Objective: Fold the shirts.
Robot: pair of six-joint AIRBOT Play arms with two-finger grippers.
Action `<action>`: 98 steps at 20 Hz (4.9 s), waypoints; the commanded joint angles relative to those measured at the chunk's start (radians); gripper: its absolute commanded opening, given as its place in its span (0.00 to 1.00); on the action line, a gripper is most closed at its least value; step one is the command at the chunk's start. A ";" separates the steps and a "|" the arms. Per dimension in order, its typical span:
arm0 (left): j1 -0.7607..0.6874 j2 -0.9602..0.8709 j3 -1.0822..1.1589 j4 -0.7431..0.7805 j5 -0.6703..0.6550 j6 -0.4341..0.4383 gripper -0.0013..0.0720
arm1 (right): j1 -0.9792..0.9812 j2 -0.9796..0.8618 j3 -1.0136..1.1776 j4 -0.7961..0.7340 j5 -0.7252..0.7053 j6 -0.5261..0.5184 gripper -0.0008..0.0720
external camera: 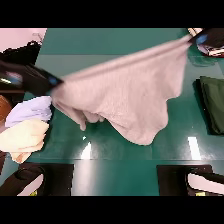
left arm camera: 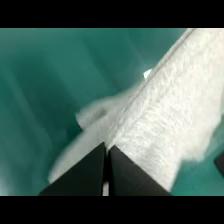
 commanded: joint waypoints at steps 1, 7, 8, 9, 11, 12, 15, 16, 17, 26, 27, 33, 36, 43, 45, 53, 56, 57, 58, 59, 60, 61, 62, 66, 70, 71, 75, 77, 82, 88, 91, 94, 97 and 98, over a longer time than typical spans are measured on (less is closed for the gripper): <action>0.000 -0.061 -0.291 -0.020 0.004 0.037 0.05 | 0.114 -0.201 -0.034 -0.162 0.088 0.012 0.03; 0.000 -0.088 -0.600 -0.028 0.269 0.131 0.05 | 0.198 -0.323 -0.251 -0.220 -0.084 -0.013 0.03; 0.000 -0.088 -0.601 -0.032 0.269 0.131 0.31 | 0.198 -0.323 -0.266 -0.221 -0.093 -0.013 0.03; 0.000 -0.088 -0.601 -0.041 0.270 0.127 0.67 | 0.198 -0.323 -0.270 -0.221 -0.096 -0.013 0.03; 0.000 -0.088 -0.595 -0.069 0.272 0.124 0.74 | 0.198 -0.318 -0.269 -0.221 -0.098 -0.013 0.03; 0.000 -0.088 -0.572 -0.060 0.272 0.124 0.74 | 0.198 -0.313 -0.269 -0.221 -0.098 -0.013 0.03; 0.046 -0.088 -0.438 -0.006 0.317 0.113 0.74 | 0.198 -0.291 -0.269 -0.221 -0.099 -0.013 0.03; 0.073 -0.088 -0.408 -0.001 0.357 0.089 0.74 | 0.198 -0.282 -0.269 -0.221 -0.100 -0.013 0.03; 0.106 -0.092 -0.391 -0.002 0.398 0.073 0.74 | 0.198 -0.273 -0.269 -0.221 -0.100 -0.013 0.03; 0.174 -0.502 -0.383 -0.220 0.402 0.286 0.74 | 0.198 -0.255 -0.269 -0.221 -0.106 -0.013 0.03; 0.174 -0.539 -0.383 -0.263 0.414 0.301 0.74 | 0.198 -0.255 -0.269 -0.221 -0.106 -0.013 0.03; 0.175 -0.598 -0.365 -0.300 0.430 0.311 0.46 | 0.198 -0.255 -0.269 -0.221 -0.105 -0.013 0.03; 0.175 -0.592 -0.293 -0.301 0.366 0.303 0.05 | 0.198 -0.253 -0.267 -0.221 -0.094 -0.014 0.03; 0.272 -0.298 0.083 -0.282 0.227 0.252 0.04 | 0.130 -0.027 -0.267 -0.220 -0.123 -0.032 0.03; 0.301 -0.176 0.205 -0.277 0.200 0.252 0.05 | 0.084 0.088 -0.267 -0.220 -0.153 -0.050 0.03; 0.301 0.094 0.578 -0.259 0.220 0.142 0.05 | -0.076 0.511 -0.267 -0.213 -0.425 -0.073 0.03; 0.301 0.097 0.716 -0.258 0.193 0.086 0.04 | -0.144 0.599 -0.267 -0.213 -0.449 -0.073 0.03; 0.301 0.097 0.747 -0.257 0.192 0.074 0.04 | -0.162 0.618 -0.267 -0.213 -0.451 -0.073 0.03; 0.301 0.097 0.766 -0.257 0.192 0.069 0.04 | -0.177 0.634 -0.266 -0.213 -0.452 -0.073 0.03; 0.301 0.097 0.770 -0.256 0.192 0.069 0.04 | -0.183 0.640 -0.258 -0.213 -0.449 -0.073 0.03; 0.301 0.096 0.763 -0.249 0.185 0.067 0.04 | -0.182 0.626 -0.224 -0.213 -0.430 -0.073 0.03; 0.301 0.093 0.745 -0.229 0.171 0.065 0.04 | -0.182 0.598 -0.169 -0.212 -0.394 -0.072 0.03; 0.301 0.085 0.715 -0.197 0.148 0.043 0.04 | -0.182 0.552 -0.096 -0.212 -0.341 -0.072 0.03; 0.300 0.009 0.509 -0.138 0.053 0.023 0.04 | -0.182 0.291 0.094 -0.212 -0.101 -0.038 0.02; 0.300 -0.150 0.253 -0.125 0.018 0.051 0.05 | -0.182 0.076 -0.134 -0.211 -0.044 0.000 0.03; 0.300 -0.204 0.188 -0.121 0.039 0.080 0.04 | -0.172 0.024 -0.198 -0.212 -0.046 -0.002 0.03; 0.273 -0.465 0.063 -0.121 0.193 0.126 0.05 | -0.106 -0.193 -0.359 -0.215 -0.216 -0.086 0.03; 0.239 -0.603 0.066 -0.135 0.323 0.177 0.05 | -0.082 -0.290 -0.349 -0.214 -0.339 -0.091 0.03; 0.221 -0.774 0.113 -0.147 0.511 0.164 0.20 | -0.074 -0.452 -0.161 -0.212 -0.343 -0.090 0.07; 0.280 -0.767 0.208 -0.140 0.227 0.144 0.64 | -0.125 -0.452 -0.050 -0.213 -0.156 -0.093 0.70; 0.312 -0.709 0.155 -0.077 0.095 0.122 0.64 | -0.175 -0.339 -0.187 -0.213 -0.089 -0.117 0.70; 0.312 -0.584 -0.057 -0.053 0.132 0.120 0.64 | -0.214 -0.190 -0.402 -0.212 -0.124 -0.119 0.62; 0.312 -0.459 -0.298 -0.053 0.196 0.116 0.64 | -0.242 -0.051 -0.603 -0.213 -0.190 -0.136 0.60; 0.312 -0.427 -0.363 -0.054 0.214 0.114 0.64 | -0.248 -0.018 -0.652 -0.213 -0.207 -0.136 0.60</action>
